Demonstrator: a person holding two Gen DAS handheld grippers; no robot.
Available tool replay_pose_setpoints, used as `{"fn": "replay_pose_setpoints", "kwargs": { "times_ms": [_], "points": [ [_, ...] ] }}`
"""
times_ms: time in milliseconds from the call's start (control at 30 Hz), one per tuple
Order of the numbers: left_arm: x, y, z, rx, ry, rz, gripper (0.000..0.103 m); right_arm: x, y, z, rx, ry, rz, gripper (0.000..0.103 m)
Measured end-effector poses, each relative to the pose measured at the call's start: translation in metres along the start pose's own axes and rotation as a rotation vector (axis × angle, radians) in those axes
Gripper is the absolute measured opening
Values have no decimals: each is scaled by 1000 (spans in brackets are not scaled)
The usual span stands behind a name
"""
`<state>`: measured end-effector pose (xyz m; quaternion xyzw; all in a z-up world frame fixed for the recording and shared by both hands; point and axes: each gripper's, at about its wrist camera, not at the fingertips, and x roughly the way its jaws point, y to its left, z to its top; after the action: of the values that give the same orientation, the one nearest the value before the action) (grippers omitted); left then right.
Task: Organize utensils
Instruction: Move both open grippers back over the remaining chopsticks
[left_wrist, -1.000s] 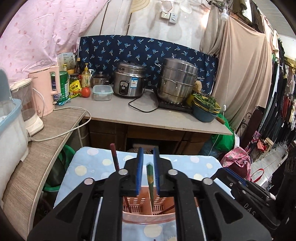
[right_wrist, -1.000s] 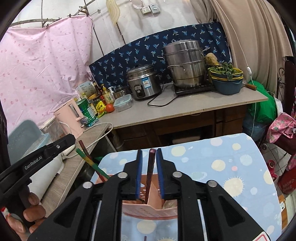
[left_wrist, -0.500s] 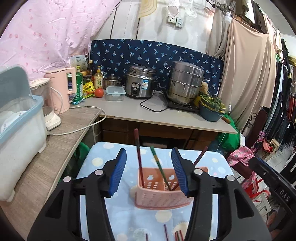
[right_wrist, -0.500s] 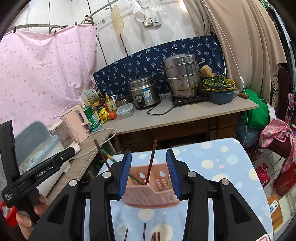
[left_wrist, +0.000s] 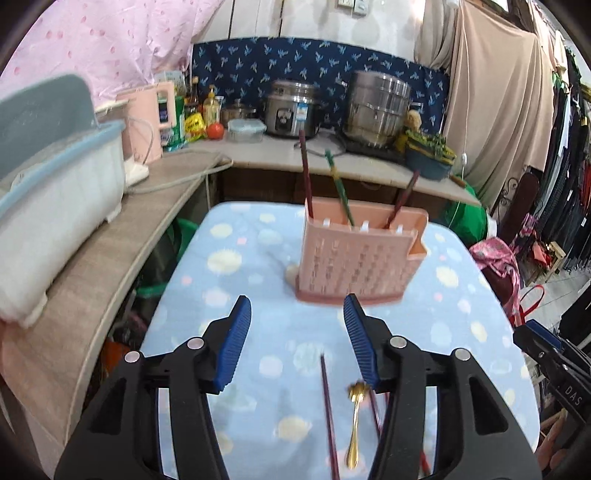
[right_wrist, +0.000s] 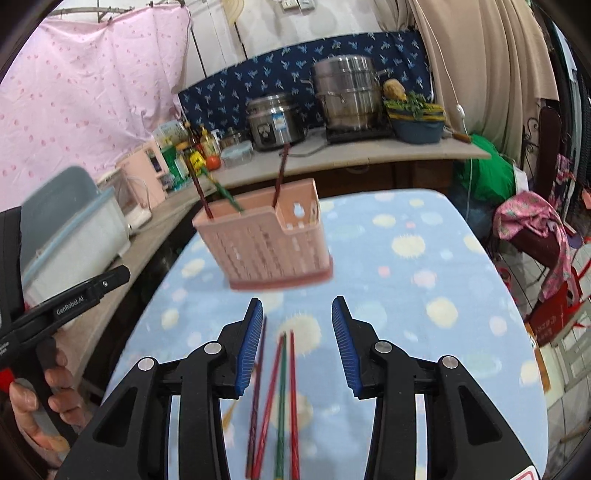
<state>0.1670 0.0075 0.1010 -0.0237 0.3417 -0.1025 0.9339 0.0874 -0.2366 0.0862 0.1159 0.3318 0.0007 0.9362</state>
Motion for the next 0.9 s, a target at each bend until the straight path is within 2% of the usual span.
{"fn": "replay_pose_setpoints", "kwargs": {
  "times_ms": [400,567,700,900],
  "points": [
    [1,1,-99,21,156,6,50,-4,-11,-97,-15,150,-49,38],
    [3,-2,-133,12,224,-17,50,3,-10,-132,-4,219,-33,38],
    [3,-5,-149,14,253,-23,50,6,-2,-148,-38,241,-38,35],
    [1,-7,-161,17,267,-29,50,12,4,-158,-71,256,-43,23]
  ]
}}
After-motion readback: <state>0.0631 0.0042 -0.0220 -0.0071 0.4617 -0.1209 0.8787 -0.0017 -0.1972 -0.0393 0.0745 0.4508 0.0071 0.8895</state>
